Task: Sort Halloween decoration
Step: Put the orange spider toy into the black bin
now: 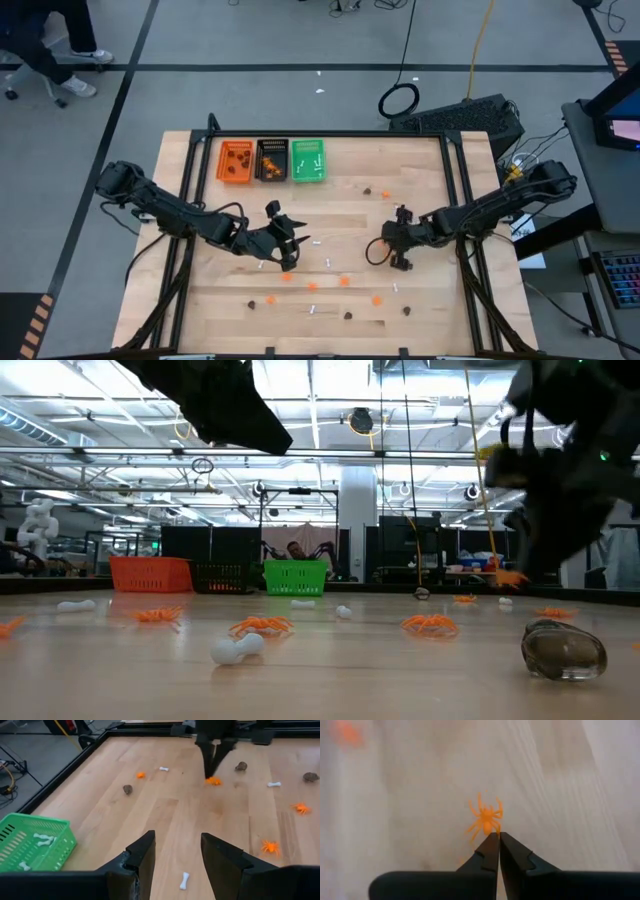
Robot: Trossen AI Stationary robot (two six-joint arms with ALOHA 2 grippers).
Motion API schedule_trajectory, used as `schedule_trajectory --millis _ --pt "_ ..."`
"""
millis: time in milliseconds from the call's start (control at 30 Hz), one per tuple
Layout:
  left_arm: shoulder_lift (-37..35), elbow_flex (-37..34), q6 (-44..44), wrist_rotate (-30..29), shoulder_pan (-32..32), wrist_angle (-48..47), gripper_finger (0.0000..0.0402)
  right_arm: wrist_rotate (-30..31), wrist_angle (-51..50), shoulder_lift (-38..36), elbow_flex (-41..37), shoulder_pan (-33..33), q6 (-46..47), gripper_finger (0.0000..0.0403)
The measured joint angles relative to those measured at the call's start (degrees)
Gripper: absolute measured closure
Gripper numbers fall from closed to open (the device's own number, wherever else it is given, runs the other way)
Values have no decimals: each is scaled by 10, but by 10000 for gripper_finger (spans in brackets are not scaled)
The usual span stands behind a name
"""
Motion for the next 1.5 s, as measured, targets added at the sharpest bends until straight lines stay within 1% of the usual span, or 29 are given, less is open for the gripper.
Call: schedule_trajectory --millis 167,233,367,433,500,667,733,867,933,1033,1133,1200,1333,1433,1500 --pt "7 0 24 0 -1 12 244 40 150 0 0 31 -10 403" --pt "20 0 55 0 -4 29 244 55 213 2 0 41 -20 403" --pt "57 0 125 7 -8 121 244 66 321 16 0 52 -59 403" --pt "72 0 157 21 -7 165 244 66 365 26 0 53 -79 403" --pt "86 0 189 49 -7 218 244 67 389 36 0 53 -96 403" --pt "110 1 272 104 -11 291 244 66 459 68 0 52 -129 403" --pt "123 1 296 115 -11 318 244 65 478 81 0 52 -137 403" --pt "146 2 315 142 -3 349 244 51 513 100 0 52 -148 403" --pt "148 5 316 151 4 346 240 50 525 108 0 52 -150 403" --pt "147 9 319 182 15 349 224 50 528 112 0 52 -152 403" --pt "147 13 345 209 17 347 203 50 529 112 0 52 -157 403" --pt "147 14 361 216 18 349 194 50 535 112 0 52 -165 403" --pt "157 14 381 217 26 354 194 50 537 112 0 52 -171 403" --pt "171 17 393 251 36 391 201 50 538 112 0 52 -175 403" --pt "181 19 403 256 39 390 207 49 541 112 0 52 -179 403"
